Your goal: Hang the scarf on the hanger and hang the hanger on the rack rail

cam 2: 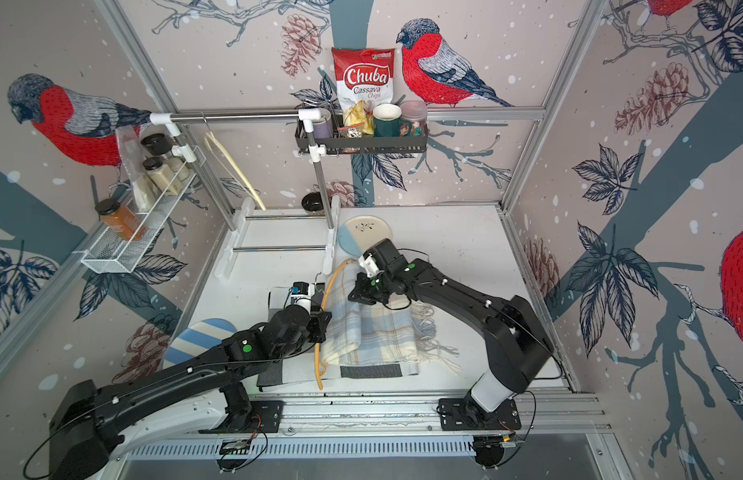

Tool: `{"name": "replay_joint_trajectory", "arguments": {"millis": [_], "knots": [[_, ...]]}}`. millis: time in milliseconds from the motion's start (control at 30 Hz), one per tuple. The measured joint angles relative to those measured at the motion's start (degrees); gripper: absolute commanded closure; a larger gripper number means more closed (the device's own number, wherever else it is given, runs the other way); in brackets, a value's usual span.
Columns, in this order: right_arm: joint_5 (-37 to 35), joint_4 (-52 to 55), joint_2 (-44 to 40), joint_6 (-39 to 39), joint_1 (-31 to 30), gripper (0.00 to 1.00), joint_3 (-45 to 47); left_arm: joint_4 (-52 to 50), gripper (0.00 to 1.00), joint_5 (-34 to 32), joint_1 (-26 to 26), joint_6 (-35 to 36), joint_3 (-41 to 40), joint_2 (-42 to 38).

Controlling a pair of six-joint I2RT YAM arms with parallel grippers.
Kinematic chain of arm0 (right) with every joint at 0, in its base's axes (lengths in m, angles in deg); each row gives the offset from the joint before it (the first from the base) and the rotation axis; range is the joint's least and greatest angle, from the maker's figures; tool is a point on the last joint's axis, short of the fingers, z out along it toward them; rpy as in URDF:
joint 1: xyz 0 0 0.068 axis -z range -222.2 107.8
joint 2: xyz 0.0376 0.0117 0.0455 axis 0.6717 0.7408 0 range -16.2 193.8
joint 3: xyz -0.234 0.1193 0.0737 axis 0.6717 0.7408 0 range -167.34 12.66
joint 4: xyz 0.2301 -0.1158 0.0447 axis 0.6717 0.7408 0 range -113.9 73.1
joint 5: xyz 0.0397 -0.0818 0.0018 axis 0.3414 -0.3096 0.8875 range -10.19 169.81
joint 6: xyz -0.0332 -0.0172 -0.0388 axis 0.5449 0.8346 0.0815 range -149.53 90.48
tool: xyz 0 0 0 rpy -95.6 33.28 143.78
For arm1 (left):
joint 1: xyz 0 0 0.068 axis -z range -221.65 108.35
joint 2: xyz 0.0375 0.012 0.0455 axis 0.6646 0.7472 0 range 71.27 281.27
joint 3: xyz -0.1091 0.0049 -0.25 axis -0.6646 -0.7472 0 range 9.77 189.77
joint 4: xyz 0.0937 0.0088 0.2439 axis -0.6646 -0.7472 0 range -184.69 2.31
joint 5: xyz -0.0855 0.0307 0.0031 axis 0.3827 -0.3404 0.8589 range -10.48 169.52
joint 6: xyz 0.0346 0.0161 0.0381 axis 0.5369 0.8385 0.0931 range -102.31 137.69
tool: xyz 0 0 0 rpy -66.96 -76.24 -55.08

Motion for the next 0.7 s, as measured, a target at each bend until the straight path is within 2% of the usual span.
{"name": "replay_joint_trajectory", "arguments": {"millis": [167, 267, 500, 700], "knots": [[2.0, 5.6, -9.9, 3.0, 10.6, 1.00, 9.6, 6.7, 1.00, 2.4, 0.0, -1.6, 0.7, 8.5], [3.2, 7.6, -10.5, 5.5, 15.5, 1.00, 13.9, 11.4, 1.00, 2.6, 0.0, -2.9, -1.2, 13.2], [2.1, 8.0, -5.0, 8.9, 18.7, 1.00, 16.9, 19.4, 1.00, 1.3, 0.0, -4.6, -4.6, 14.8], [0.1, 7.8, -2.0, 11.5, 20.8, 1.00, 16.1, 14.4, 1.00, 1.5, 0.0, -4.3, -2.9, 10.9]]}}
